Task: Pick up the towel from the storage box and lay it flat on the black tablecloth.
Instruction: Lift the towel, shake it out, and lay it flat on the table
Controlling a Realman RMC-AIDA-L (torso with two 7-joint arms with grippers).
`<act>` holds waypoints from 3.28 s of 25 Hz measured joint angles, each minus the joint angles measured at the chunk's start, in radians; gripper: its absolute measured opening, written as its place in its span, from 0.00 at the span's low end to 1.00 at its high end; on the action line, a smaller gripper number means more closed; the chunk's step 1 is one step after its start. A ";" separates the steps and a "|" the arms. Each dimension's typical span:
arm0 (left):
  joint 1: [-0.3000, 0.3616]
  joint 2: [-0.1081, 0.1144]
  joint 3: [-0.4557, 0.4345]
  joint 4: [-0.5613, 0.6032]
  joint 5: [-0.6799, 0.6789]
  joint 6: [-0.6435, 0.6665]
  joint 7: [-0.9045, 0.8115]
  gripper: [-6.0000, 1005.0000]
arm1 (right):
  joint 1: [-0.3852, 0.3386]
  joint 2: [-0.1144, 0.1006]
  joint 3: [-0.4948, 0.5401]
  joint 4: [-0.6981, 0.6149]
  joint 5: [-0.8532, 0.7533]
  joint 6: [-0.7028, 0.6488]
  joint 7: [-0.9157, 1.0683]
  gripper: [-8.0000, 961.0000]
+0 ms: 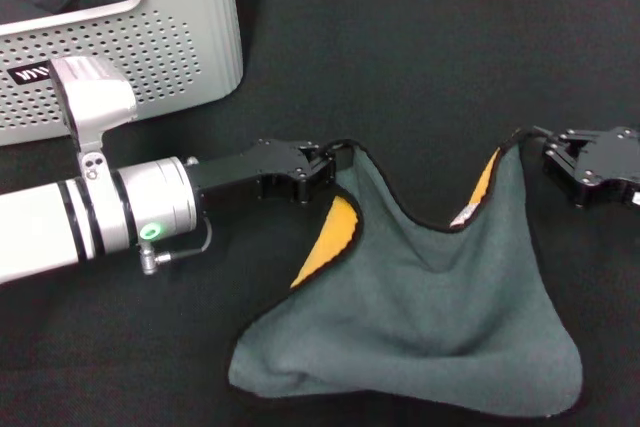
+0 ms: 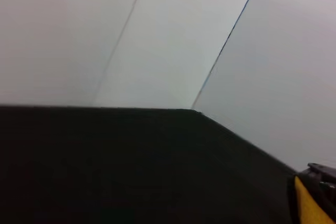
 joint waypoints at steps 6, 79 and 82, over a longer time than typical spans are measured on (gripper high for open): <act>-0.001 0.001 -0.030 0.050 0.000 -0.033 0.059 0.02 | 0.034 0.000 -0.048 0.008 0.039 -0.113 -0.030 0.03; -0.034 -0.028 -0.043 0.071 0.018 -0.401 0.711 0.02 | 0.223 0.000 -0.122 0.139 0.175 -0.480 -0.010 0.03; -0.036 -0.027 -0.043 0.071 0.018 -0.430 0.734 0.03 | 0.227 0.000 -0.124 0.139 0.175 -0.480 -0.010 0.03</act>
